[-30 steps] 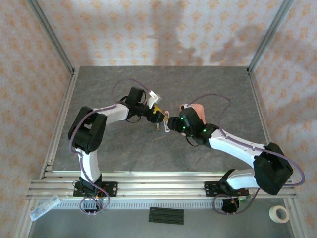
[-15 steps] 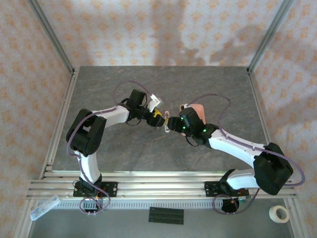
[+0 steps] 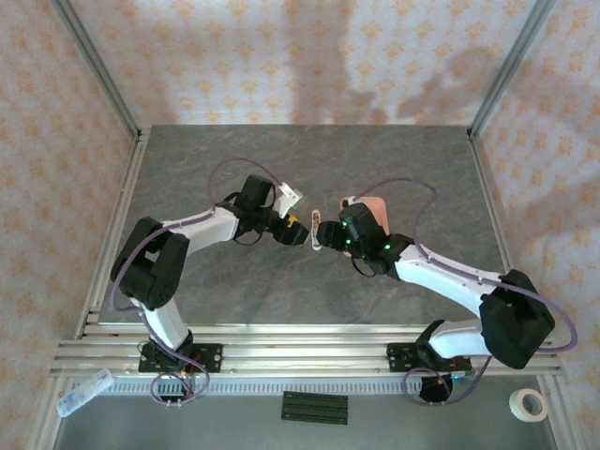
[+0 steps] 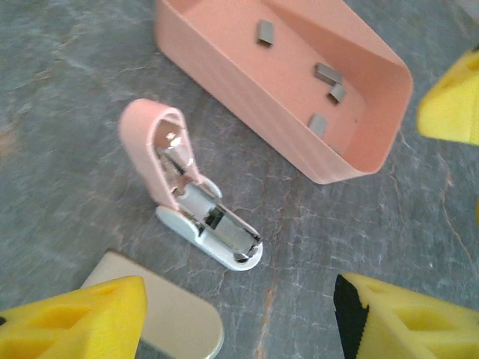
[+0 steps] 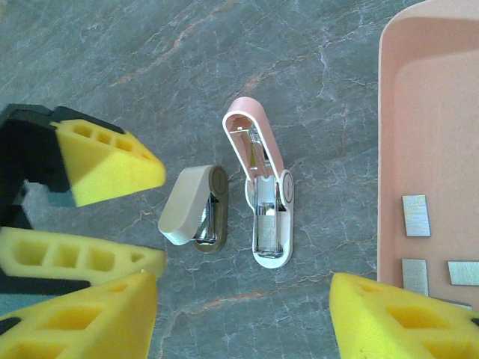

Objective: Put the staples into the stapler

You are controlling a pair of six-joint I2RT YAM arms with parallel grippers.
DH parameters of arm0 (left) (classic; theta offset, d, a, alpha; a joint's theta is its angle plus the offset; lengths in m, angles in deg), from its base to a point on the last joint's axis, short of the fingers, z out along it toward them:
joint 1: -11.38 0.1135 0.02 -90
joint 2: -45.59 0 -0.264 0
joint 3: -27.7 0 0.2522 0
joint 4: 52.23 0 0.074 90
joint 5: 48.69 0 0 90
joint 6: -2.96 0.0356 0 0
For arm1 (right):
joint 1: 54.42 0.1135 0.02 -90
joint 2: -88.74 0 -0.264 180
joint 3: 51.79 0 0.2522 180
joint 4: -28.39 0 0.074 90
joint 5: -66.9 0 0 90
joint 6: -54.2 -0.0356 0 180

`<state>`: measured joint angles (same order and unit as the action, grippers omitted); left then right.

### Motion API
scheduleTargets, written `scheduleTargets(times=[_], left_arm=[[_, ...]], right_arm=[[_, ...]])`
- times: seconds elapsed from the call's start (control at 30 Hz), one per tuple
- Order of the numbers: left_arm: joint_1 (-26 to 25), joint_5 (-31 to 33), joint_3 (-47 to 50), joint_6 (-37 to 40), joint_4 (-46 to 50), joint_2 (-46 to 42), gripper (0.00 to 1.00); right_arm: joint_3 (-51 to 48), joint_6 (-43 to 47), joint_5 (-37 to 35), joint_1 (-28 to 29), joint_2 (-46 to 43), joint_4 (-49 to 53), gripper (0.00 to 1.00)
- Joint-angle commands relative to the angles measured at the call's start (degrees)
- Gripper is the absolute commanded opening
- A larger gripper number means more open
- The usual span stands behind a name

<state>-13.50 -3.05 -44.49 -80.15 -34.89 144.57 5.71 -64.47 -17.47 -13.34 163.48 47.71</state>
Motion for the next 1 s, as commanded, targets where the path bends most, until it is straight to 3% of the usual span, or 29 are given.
scheduleTargets(times=[0.0, 0.4, 0.97], left_arm=[[-0.4, 8.6, 0.0, -6.9, 4.1, -3.5, 0.68], [0.1, 15.7, 4.7, -28.3, 8.7, -9.7, 0.68], [2.0, 11.5, 5.2, -34.8, 8.4, -7.8, 0.59]], right_arm=[[1.0, -0.2, -0.1, -0.3, -0.1, -0.2, 0.63], [2.1, -0.6, 2.4, -0.3, 2.9, -2.5, 0.63], [6.1, -4.1, 8.8, -2.1, 10.4, -8.3, 0.60]])
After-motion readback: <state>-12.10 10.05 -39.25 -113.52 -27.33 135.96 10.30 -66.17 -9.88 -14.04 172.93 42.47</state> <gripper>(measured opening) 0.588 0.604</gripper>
